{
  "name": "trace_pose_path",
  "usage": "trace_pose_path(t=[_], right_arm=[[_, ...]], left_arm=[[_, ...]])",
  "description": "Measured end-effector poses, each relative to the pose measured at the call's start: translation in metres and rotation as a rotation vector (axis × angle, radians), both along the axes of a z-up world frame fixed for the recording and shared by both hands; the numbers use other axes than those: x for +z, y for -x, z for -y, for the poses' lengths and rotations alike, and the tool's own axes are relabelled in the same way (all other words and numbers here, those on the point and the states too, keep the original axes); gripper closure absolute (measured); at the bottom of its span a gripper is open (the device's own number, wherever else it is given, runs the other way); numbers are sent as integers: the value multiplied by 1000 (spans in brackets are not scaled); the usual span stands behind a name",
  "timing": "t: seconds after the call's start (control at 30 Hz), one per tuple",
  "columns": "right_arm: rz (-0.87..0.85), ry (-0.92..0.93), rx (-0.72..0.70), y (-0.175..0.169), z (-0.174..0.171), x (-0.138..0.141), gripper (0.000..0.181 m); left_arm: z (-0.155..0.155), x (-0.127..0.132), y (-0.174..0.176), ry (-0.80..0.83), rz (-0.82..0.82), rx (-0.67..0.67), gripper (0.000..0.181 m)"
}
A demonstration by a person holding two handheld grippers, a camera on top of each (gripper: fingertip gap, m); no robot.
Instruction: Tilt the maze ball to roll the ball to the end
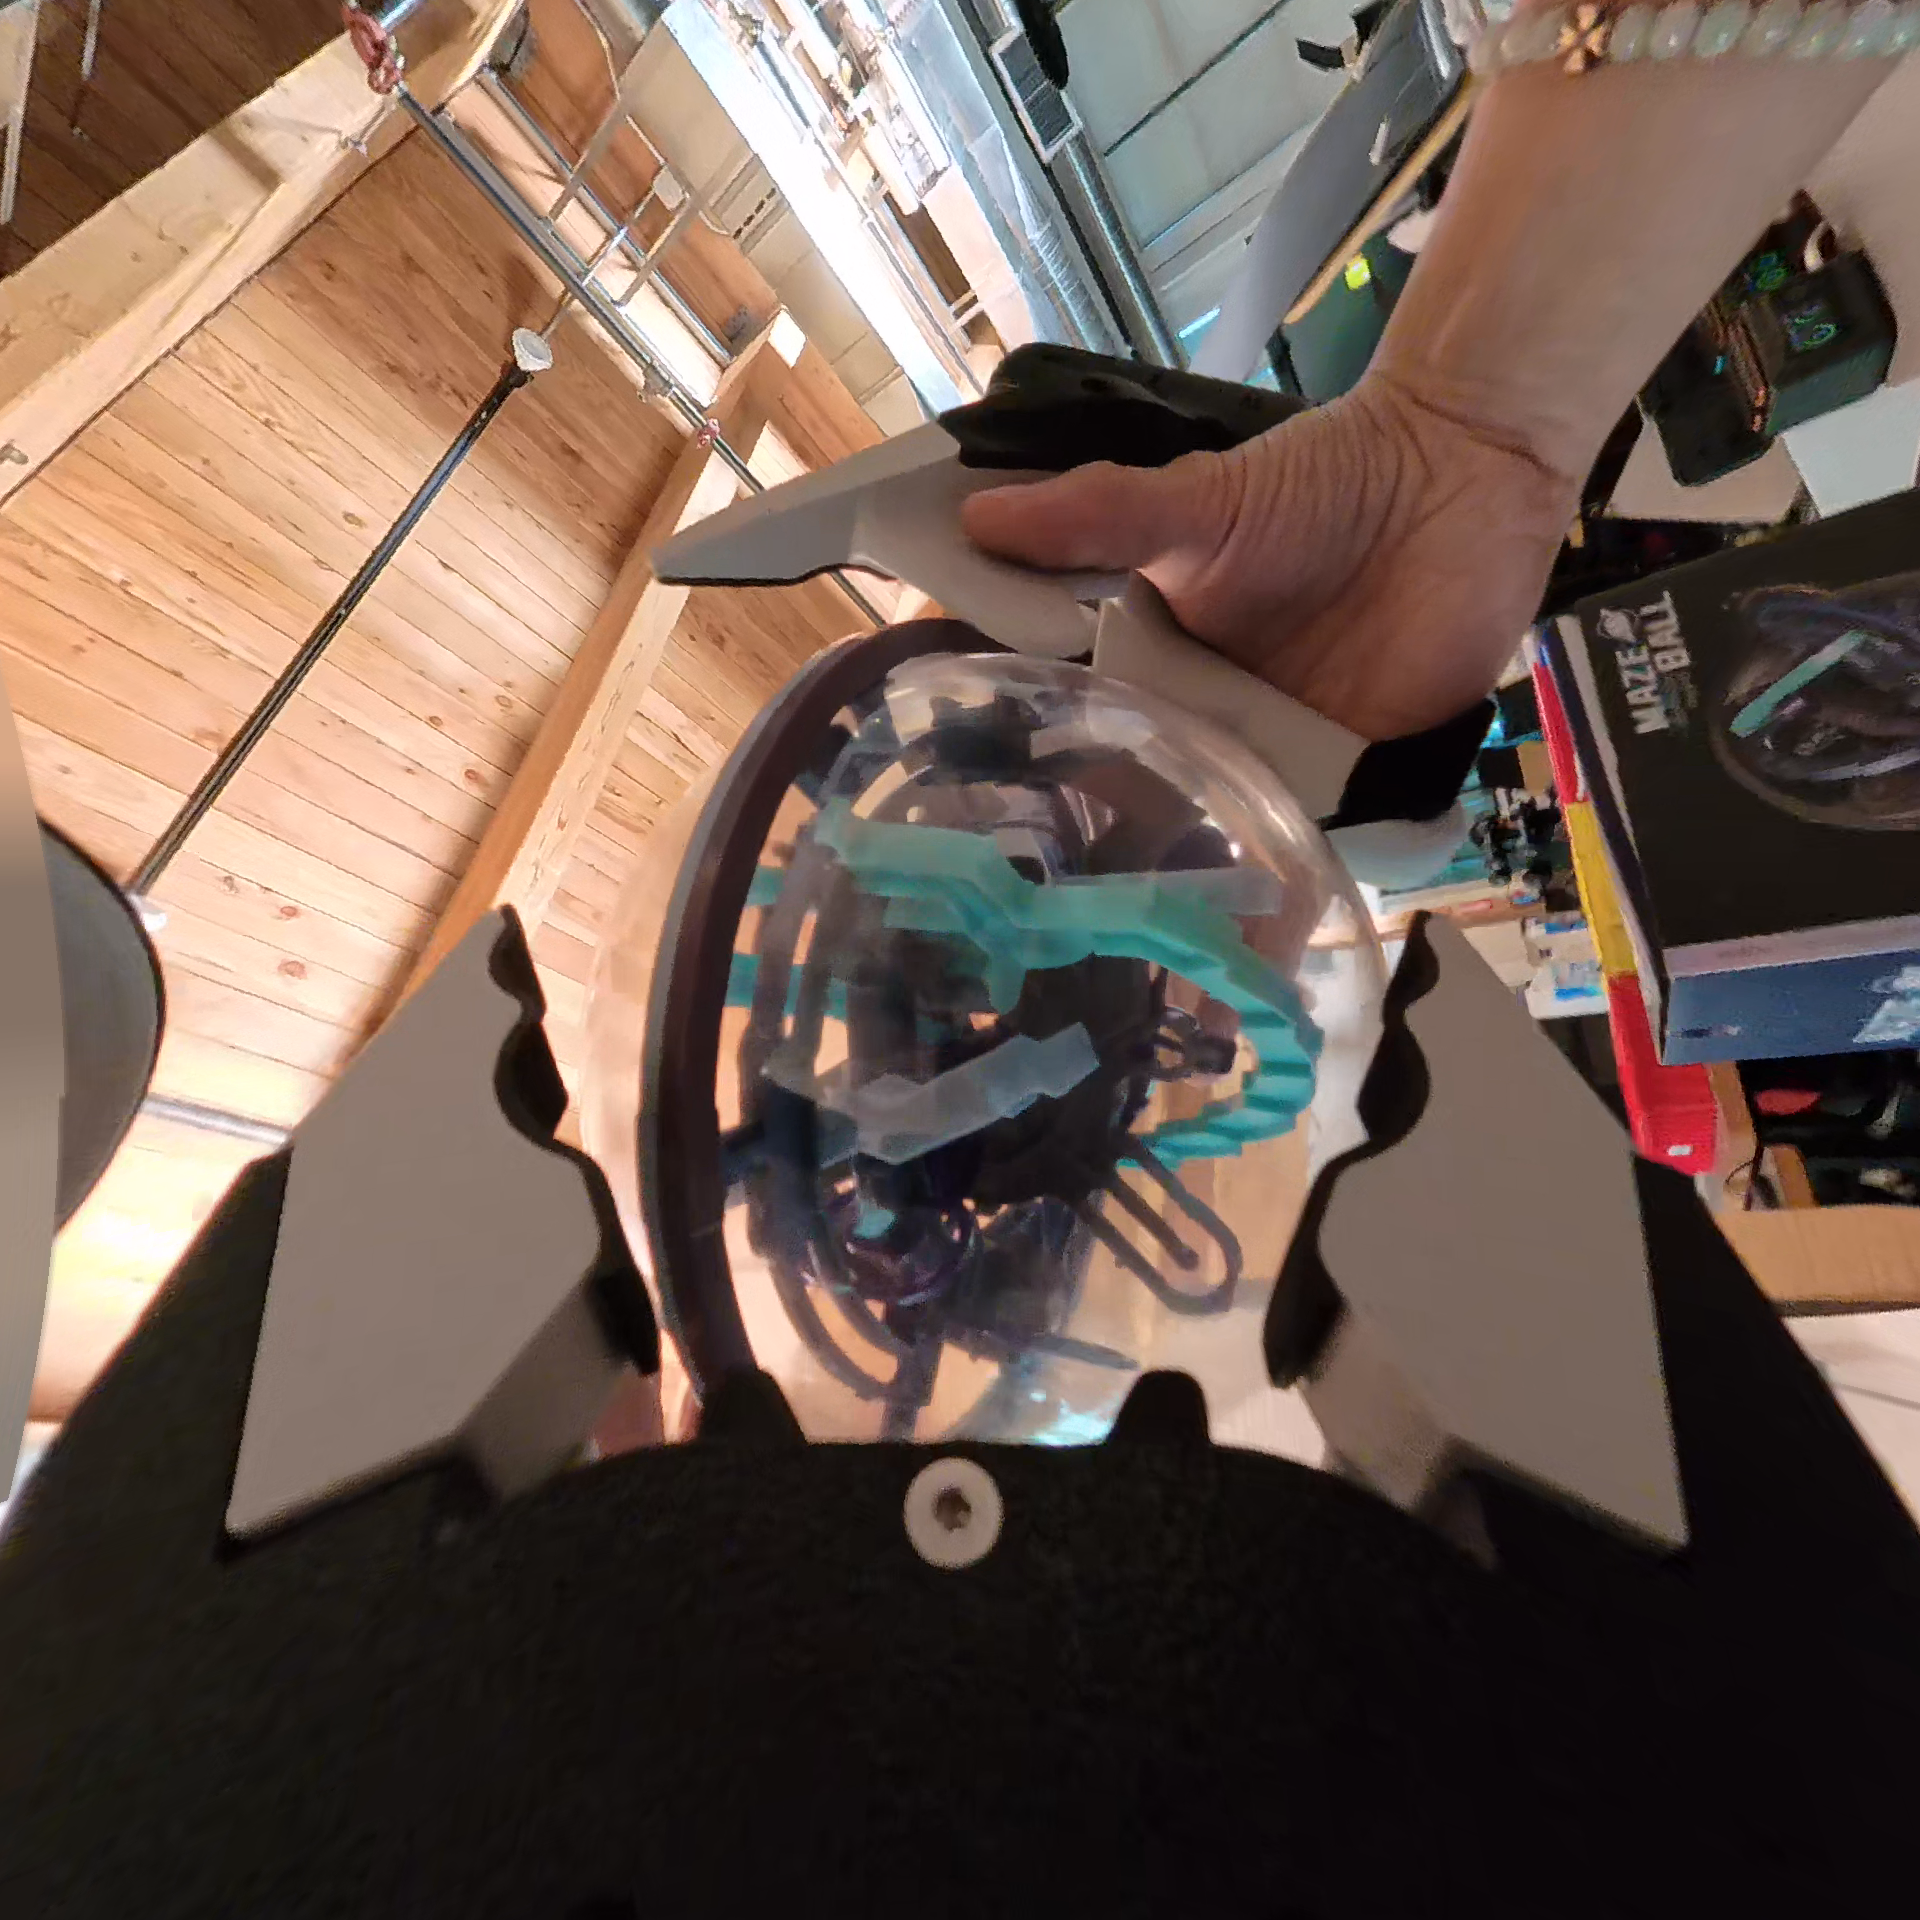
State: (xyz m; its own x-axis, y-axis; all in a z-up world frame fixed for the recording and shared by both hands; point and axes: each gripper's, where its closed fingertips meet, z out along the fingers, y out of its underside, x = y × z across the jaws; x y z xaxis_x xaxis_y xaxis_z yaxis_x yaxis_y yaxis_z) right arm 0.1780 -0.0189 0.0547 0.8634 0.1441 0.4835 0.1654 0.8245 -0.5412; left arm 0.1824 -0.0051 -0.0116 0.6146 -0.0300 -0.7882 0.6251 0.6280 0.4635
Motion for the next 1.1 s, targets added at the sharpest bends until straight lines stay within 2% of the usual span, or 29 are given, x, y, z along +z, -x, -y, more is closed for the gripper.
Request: trace_pose_path(t=[0.13,0.37,0.5,0.67,0.77,1.0,1.1], right_arm=[[74,47,-94,9,-13,-3,36],[58,11,-58,9,-3,1,39],[50,-22,40,16,15,3,39],[-30,-28,187,0,28,-3,35],[-59,-59,265,-5,38,-3,40],[-82,-88,318,-12,45,-6,44],[-110,-102,349,-17,49,-5,46]], left_arm=[[-7,6,1,53,-30,-49,28],[-3,0,-2,18,40,-1,32],[4,-4,2,-23,94,20,35],[24,-17,7,-97,102,34,37],[25,-18,6,-100,116,45,37],[28,-23,3,-111,123,60,40],[31,-23,7,-111,156,54,47]])
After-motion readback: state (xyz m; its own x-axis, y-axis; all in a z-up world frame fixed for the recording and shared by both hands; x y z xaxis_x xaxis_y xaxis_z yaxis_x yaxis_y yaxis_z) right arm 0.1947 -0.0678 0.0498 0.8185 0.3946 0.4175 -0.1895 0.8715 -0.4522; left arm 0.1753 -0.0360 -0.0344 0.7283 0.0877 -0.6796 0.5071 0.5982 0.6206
